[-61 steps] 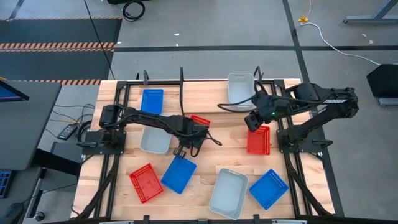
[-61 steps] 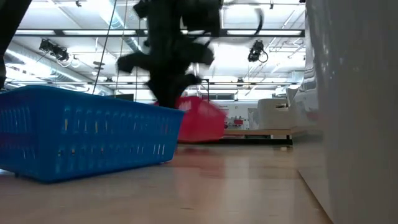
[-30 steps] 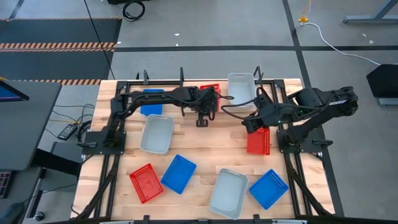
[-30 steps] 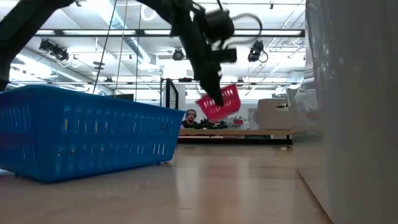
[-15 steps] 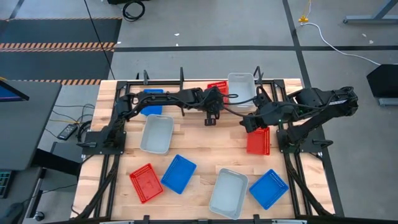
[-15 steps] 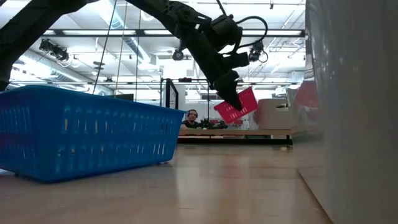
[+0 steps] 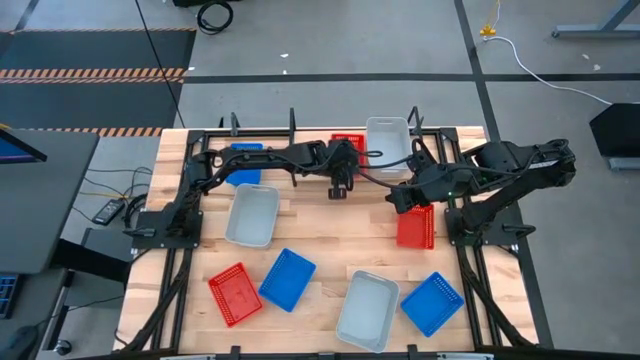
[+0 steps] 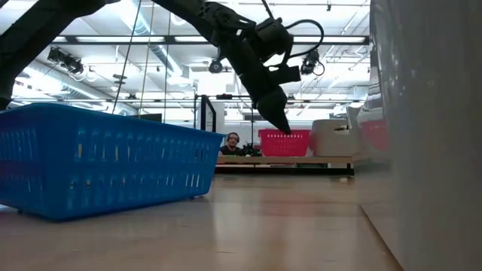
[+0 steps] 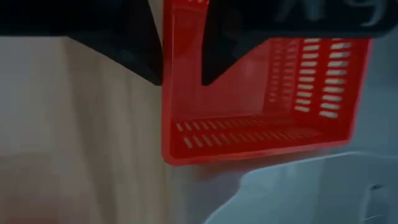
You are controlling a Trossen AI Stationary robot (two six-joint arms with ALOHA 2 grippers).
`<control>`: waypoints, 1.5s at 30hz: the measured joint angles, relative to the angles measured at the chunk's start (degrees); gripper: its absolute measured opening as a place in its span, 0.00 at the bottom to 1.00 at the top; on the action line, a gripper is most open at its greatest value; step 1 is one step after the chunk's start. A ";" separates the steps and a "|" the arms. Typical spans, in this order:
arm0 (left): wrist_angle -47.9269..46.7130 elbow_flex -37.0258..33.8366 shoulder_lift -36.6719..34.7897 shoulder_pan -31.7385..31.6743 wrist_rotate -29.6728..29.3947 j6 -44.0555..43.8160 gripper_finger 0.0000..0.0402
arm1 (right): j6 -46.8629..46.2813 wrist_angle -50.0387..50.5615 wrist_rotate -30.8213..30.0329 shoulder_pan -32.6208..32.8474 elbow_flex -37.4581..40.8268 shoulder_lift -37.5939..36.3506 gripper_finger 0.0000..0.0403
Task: Stack baskets on shelf by color
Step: Put the top left red bin on the shelf
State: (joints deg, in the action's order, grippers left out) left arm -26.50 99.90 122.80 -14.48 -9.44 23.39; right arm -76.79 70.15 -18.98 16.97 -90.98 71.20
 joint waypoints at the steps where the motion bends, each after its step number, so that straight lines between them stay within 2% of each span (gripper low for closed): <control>1: -0.05 0.00 -0.10 0.00 -1.44 -0.28 0.31 | 0.02 0.00 0.00 0.00 0.00 0.00 0.32; 4: -2.34 -0.04 -1.94 0.15 -4.62 -1.06 0.34 | 0.91 0.00 -0.01 0.00 0.00 0.00 0.32; 7: -5.12 -0.04 -6.19 0.61 -4.62 -3.04 0.35 | 3.47 0.39 -0.02 0.04 0.00 0.00 0.32; 13: -7.75 -0.02 -15.87 2.77 2.37 -12.20 0.36 | 6.63 1.46 -2.89 -0.02 0.00 0.00 0.32; 15: -8.55 0.07 -18.73 3.78 2.74 -14.62 0.36 | 7.66 1.58 -4.41 -0.14 0.00 0.00 0.32; 19: -17.37 0.09 -21.46 4.92 2.11 -16.78 0.35 | 9.52 1.60 -5.49 -0.69 0.00 0.00 0.32; 22: -25.12 0.06 -19.83 4.08 -1.29 -16.84 0.35 | 10.76 1.44 -5.57 -1.30 0.00 0.00 0.32; 25: -28.74 0.01 -15.25 1.54 -2.74 -18.17 0.35 | 10.94 0.53 -5.63 -1.78 0.00 0.00 0.32; 29: -27.89 -0.04 -8.58 -1.67 -2.79 -19.74 0.34 | 10.99 -1.86 -5.55 -1.79 0.00 0.00 0.32; 34: -26.72 -0.07 -2.59 -3.25 -2.78 -16.88 0.32 | 10.84 -3.65 -5.06 -1.75 0.00 0.00 0.32; 45: -18.38 -0.04 -1.33 -2.93 -2.78 -13.74 0.29 | 10.84 -4.13 -4.48 -1.75 0.00 0.00 0.32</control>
State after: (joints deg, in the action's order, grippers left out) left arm -44.88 99.85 121.47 -17.41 -12.21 9.65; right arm -65.95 66.02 -23.47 15.22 -90.98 71.20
